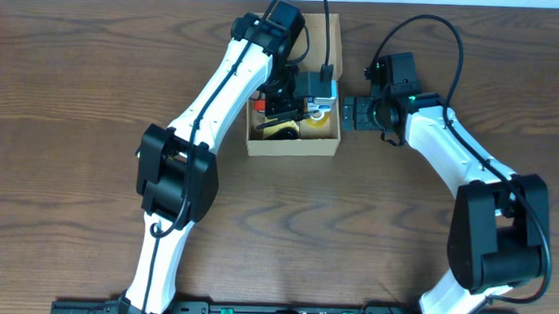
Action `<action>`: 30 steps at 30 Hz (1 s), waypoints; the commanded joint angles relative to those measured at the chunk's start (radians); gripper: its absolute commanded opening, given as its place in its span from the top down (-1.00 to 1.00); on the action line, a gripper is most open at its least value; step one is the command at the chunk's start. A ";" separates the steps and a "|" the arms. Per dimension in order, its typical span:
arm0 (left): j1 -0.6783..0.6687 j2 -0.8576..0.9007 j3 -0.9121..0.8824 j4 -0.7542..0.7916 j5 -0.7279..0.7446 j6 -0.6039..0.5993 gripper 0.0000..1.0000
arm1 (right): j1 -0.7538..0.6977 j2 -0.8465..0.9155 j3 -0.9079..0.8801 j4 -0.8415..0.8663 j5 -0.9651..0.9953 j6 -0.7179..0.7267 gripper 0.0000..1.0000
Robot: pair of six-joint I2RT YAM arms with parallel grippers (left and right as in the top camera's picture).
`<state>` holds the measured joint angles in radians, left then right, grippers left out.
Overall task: Pack container
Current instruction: 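Release the pen inside the box and lift the left gripper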
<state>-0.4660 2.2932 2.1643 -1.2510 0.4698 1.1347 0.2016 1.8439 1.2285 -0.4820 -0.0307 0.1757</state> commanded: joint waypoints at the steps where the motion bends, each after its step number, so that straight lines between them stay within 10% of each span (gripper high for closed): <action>1: -0.006 0.010 -0.010 -0.006 0.026 0.022 0.88 | -0.005 0.000 0.001 -0.001 -0.003 0.011 -0.99; 15: -0.009 0.010 -0.016 -0.028 0.028 0.021 0.88 | -0.005 0.000 0.001 -0.001 -0.003 0.010 -0.99; 22: -0.009 0.010 -0.016 -0.028 0.028 0.002 0.25 | -0.005 0.000 0.001 -0.001 -0.003 0.010 -0.99; 30: -0.009 0.008 -0.011 -0.027 0.008 0.002 0.24 | -0.005 0.000 0.001 -0.001 -0.003 0.010 -0.99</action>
<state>-0.4698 2.2932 2.1544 -1.2755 0.4831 1.1370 0.2020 1.8439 1.2285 -0.4820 -0.0307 0.1757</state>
